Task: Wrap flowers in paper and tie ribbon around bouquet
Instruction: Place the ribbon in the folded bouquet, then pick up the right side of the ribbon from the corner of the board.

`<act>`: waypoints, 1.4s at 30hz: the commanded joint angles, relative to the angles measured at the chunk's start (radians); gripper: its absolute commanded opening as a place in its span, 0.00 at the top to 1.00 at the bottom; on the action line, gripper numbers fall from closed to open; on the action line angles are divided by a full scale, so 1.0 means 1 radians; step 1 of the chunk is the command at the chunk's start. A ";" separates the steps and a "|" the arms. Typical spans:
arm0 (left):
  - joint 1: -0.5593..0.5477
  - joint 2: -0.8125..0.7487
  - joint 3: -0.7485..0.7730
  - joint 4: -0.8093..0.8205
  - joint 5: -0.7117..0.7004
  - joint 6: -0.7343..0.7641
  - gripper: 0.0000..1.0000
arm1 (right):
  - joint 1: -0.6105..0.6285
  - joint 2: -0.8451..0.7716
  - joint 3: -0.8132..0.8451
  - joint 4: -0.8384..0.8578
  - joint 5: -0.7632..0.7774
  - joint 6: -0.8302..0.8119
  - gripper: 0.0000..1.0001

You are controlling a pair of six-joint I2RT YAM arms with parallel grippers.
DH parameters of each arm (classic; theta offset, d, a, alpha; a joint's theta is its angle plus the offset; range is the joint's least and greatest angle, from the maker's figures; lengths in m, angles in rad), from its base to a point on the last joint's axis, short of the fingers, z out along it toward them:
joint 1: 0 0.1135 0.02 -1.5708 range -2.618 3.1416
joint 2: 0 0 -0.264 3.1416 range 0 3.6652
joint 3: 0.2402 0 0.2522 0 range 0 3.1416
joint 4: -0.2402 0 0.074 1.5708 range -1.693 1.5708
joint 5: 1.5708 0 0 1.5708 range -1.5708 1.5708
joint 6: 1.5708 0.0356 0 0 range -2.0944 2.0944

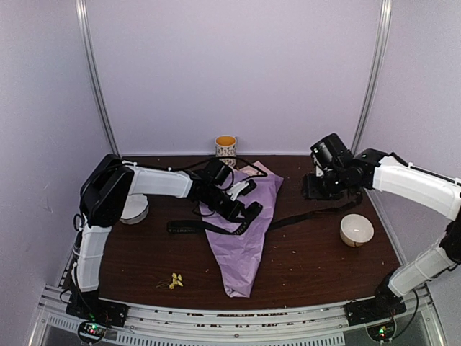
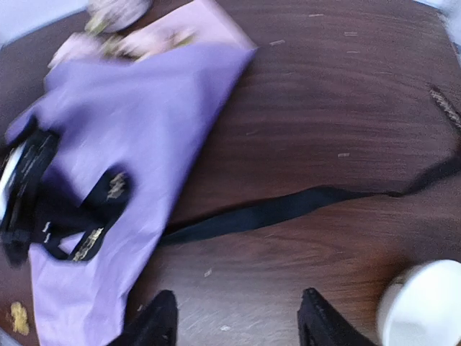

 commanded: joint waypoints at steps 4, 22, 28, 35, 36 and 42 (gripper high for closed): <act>0.011 -0.001 -0.027 0.037 -0.007 0.012 1.00 | -0.262 -0.123 -0.101 0.138 0.211 0.160 0.02; 0.018 -0.024 -0.058 0.080 0.010 0.029 1.00 | -0.314 0.219 -0.087 0.094 0.110 0.693 0.22; 0.027 -0.022 -0.065 0.099 0.030 0.023 1.00 | -0.338 0.369 -0.026 0.100 0.055 0.727 0.27; 0.028 -0.012 -0.076 0.125 0.052 0.007 1.00 | -0.354 0.475 0.018 0.135 -0.014 0.722 0.44; 0.029 -0.011 -0.073 0.121 0.051 0.010 1.00 | -0.356 0.476 0.011 0.149 -0.023 0.722 0.53; 0.040 -0.006 -0.064 0.106 0.042 0.026 1.00 | -0.383 0.447 -0.058 0.278 -0.080 0.692 1.00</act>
